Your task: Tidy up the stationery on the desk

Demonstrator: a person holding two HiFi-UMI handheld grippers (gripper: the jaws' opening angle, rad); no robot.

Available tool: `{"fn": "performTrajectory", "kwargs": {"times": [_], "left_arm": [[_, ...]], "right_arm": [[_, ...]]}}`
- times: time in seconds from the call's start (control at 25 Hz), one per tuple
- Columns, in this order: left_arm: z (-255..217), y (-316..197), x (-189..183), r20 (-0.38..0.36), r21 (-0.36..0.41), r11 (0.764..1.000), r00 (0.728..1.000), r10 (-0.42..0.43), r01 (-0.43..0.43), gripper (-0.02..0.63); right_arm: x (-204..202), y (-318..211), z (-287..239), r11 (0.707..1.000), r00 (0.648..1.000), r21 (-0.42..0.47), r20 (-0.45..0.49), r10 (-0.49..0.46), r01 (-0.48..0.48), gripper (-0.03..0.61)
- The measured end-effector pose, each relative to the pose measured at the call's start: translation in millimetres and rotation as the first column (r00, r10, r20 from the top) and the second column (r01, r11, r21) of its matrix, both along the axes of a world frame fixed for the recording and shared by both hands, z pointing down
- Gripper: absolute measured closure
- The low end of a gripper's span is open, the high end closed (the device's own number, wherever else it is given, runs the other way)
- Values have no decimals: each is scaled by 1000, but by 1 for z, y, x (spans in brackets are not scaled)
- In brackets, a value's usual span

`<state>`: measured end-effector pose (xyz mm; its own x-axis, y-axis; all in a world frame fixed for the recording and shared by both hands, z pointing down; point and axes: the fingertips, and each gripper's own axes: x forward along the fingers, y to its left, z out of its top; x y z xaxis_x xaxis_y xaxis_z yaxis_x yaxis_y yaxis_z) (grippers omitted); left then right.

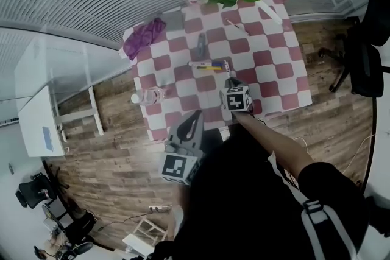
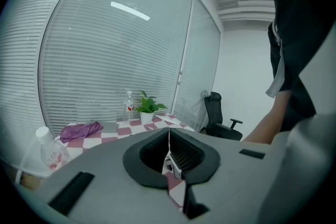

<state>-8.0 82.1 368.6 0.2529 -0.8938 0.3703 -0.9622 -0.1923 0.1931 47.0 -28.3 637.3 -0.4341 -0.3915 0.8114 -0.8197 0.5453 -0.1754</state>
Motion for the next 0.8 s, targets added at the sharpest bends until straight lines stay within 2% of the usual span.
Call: {"fn": "performTrajectory", "kwargs": {"times": [0.28, 0.52, 0.68, 0.8], "left_arm": [[0, -2, -1, -3, 11, 1000, 1000, -8, 8, 581], [-1, -2, 2, -22, 14, 1000, 1000, -16, 16, 581], [5, -1, 5, 6, 16, 1000, 1000, 14, -14, 581], [-1, -4, 9, -4, 18, 1000, 1000, 7, -7, 581]], "right_arm": [[32, -21, -1, 999, 999, 9, 10, 50, -50, 522], [45, -28, -5, 1000, 1000, 19, 24, 10, -10, 522], [47, -28, -4, 1000, 999, 1, 37, -2, 1, 520], [50, -29, -2, 1000, 999, -5, 33, 1, -1, 518]]}}
